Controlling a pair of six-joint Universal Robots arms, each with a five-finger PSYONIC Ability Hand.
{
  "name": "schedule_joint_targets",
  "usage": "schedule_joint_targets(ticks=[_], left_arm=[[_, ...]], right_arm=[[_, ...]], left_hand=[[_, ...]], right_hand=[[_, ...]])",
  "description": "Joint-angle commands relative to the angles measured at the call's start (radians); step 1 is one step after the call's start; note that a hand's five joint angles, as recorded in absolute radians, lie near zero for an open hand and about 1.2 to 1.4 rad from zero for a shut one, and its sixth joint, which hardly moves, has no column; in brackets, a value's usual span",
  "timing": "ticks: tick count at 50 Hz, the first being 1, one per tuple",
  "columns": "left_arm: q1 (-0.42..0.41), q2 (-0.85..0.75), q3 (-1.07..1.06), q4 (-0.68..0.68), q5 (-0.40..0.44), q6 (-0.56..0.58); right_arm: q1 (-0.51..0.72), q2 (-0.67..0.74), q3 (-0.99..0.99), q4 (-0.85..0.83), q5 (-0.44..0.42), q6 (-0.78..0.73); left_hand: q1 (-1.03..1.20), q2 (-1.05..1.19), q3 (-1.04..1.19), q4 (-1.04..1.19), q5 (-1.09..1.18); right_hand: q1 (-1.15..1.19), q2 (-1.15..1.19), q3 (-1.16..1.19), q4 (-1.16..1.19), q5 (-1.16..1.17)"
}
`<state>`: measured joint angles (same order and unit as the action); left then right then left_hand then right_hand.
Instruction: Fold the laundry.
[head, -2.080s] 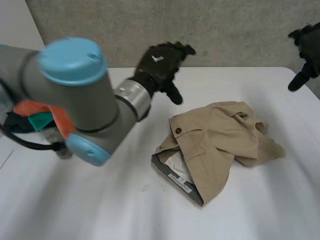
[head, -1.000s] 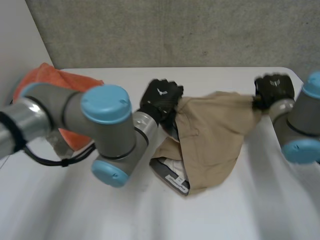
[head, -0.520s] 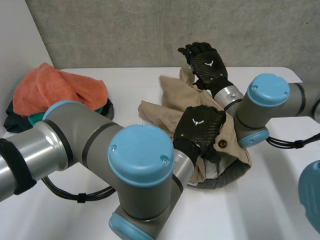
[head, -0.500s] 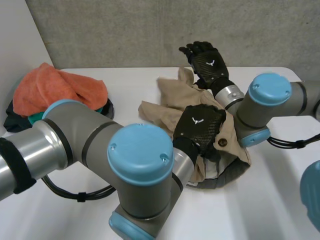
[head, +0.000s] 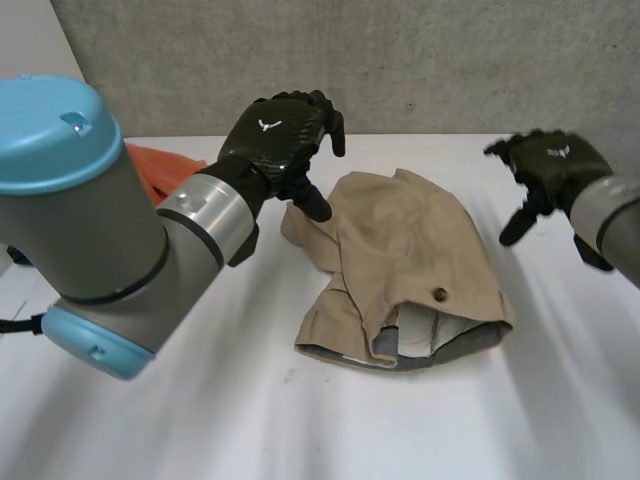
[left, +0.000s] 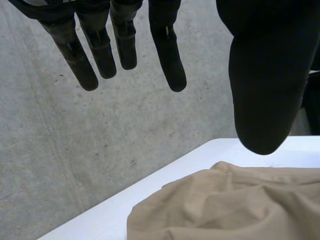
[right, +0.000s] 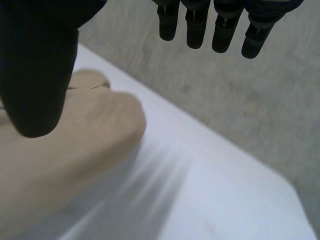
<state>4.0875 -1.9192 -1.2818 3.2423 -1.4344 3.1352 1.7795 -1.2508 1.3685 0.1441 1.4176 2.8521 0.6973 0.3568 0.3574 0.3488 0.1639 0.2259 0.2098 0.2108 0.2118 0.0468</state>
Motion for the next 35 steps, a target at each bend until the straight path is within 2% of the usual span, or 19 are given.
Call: schedule_joint_targets(ticks=[1,6,11,14,19,24,27,28,29,30,32,33,35], left_arm=[[0.085,-0.084,0.057,0.034,0.058,0.008],[0.14,-0.251,0.203,0.028,0.106,0.051],[0.197,-0.455,0.362,0.002,0.267,0.182],[0.202,-0.556,0.442,-0.001,0.311,0.258],[0.197,-0.679,0.55,0.002,0.325,0.315],[0.186,-0.782,0.651,-0.002,0.328,0.322],[0.168,-0.839,0.706,-0.001,0.33,0.324],[0.162,-0.85,0.722,-0.001,0.328,0.324],[0.157,-0.86,0.736,-0.002,0.325,0.324],[0.151,-0.877,0.758,-0.003,0.324,0.324],[0.146,-0.885,0.771,-0.003,0.315,0.325],[0.145,-0.886,0.771,-0.003,0.312,0.325],[0.137,-0.883,0.765,0.002,0.293,0.33]], right_arm=[[0.015,-0.076,0.202,-0.005,0.075,0.087],[0.058,-0.17,0.34,-0.093,0.081,0.141],[0.121,-0.231,0.461,-0.216,0.089,0.125],[0.182,-0.229,0.523,-0.282,0.095,0.106],[0.258,-0.176,0.566,-0.35,0.141,0.058],[0.284,-0.069,0.557,-0.379,0.228,0.0],[0.271,-0.042,0.538,-0.408,0.259,-0.037],[0.27,-0.041,0.535,-0.42,0.259,-0.04],[0.267,-0.041,0.532,-0.448,0.261,-0.049],[0.267,-0.039,0.532,-0.462,0.261,-0.051],[0.265,-0.042,0.529,-0.483,0.261,-0.053],[0.265,-0.044,0.524,-0.495,0.259,-0.054],[0.265,-0.05,0.52,-0.5,0.259,-0.056]], left_hand=[[-0.372,-0.032,-0.032,-0.024,-0.013],[-0.396,-0.055,-0.056,-0.047,-0.037],[-0.405,-0.064,-0.065,-0.056,-0.046],[-0.405,-0.064,-0.065,-0.056,-0.046],[-0.399,-0.058,-0.059,-0.05,-0.04],[-0.364,-0.023,-0.024,-0.015,-0.005],[-0.162,0.179,0.178,0.187,0.197],[-0.082,0.258,0.258,0.266,0.277],[0.006,0.346,0.346,0.354,0.365],[0.239,0.579,0.579,0.587,0.598],[0.516,0.856,0.856,0.864,0.875],[0.663,1.003,1.003,1.011,1.022],[0.699,1.039,1.039,1.047,1.058]], right_hand=[[-0.051,-0.035,-0.036,-0.037,-0.047],[-0.051,-0.035,-0.036,-0.037,-0.047],[-0.051,-0.035,-0.036,-0.037,-0.047],[-0.051,-0.035,-0.036,-0.037,-0.047],[-0.051,-0.035,-0.036,-0.037,-0.047],[-0.051,-0.035,-0.036,-0.037,-0.047],[0.213,0.229,0.228,0.227,0.218],[0.345,0.361,0.36,0.359,0.35],[0.599,0.615,0.614,0.613,0.604],[0.73,0.746,0.745,0.744,0.734],[0.956,0.972,0.971,0.97,0.961],[1.155,1.171,1.17,1.169,1.159],[1.17,1.186,1.185,1.184,1.175]])
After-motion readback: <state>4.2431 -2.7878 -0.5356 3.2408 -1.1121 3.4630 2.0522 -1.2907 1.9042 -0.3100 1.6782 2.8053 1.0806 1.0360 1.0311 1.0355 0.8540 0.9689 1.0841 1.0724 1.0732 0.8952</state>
